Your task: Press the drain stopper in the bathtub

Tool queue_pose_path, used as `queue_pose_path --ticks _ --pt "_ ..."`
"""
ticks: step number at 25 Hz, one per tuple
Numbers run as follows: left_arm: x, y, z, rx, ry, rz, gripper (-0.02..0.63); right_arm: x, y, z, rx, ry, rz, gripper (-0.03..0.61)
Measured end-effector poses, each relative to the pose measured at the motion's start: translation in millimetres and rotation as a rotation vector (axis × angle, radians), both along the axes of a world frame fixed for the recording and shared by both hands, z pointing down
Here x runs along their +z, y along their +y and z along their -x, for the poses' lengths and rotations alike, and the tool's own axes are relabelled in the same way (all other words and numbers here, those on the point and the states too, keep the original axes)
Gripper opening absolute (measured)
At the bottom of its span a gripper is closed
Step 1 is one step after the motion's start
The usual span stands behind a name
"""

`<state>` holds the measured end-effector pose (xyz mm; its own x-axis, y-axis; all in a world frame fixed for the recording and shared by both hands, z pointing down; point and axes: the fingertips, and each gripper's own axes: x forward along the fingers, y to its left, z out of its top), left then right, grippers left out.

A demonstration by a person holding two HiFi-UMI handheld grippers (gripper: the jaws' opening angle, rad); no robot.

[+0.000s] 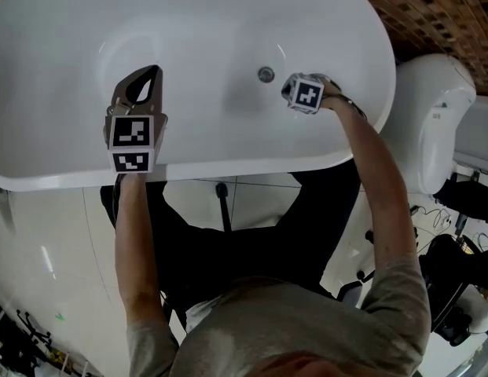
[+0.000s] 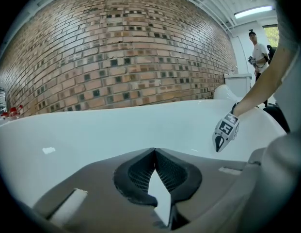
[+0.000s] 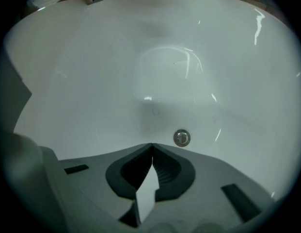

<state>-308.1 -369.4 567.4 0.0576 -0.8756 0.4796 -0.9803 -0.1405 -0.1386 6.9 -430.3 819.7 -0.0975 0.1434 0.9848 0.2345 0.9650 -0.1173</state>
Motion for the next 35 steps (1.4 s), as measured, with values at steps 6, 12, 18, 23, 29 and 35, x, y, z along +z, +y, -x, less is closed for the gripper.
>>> queue_pose_path --ticks 6,12,18,23,29,35 --pt "-3.6 -1.3 -2.8 0.007 -0.018 -0.008 0.003 -22.4 20.1 -17.8 -0.011 -0.013 -0.024 0.000" --pt "-8.0 -1.4 -8.6 0.022 -0.029 -0.018 0.003 -12.5 6.7 -31.3 0.060 0.007 -0.022 0.000" --pt "-17.5 -0.3 -12.3 0.036 -0.033 -0.040 0.003 8.6 -26.6 -18.1 0.155 -0.025 -0.055 0.000" --pt "-17.8 -2.9 -10.7 0.037 -0.022 -0.050 0.003 22.0 -37.4 -5.4 0.201 -0.048 -0.049 0.000" --pt "-45.8 -7.3 -5.9 0.043 -0.026 -0.219 0.002 -59.5 -54.8 35.4 0.252 -0.295 -0.197 0.000" --pt "-181.7 40.9 -15.3 0.046 -0.193 -0.578 0.002 -315.1 -27.3 46.2 0.354 -0.900 -0.479 0.000"
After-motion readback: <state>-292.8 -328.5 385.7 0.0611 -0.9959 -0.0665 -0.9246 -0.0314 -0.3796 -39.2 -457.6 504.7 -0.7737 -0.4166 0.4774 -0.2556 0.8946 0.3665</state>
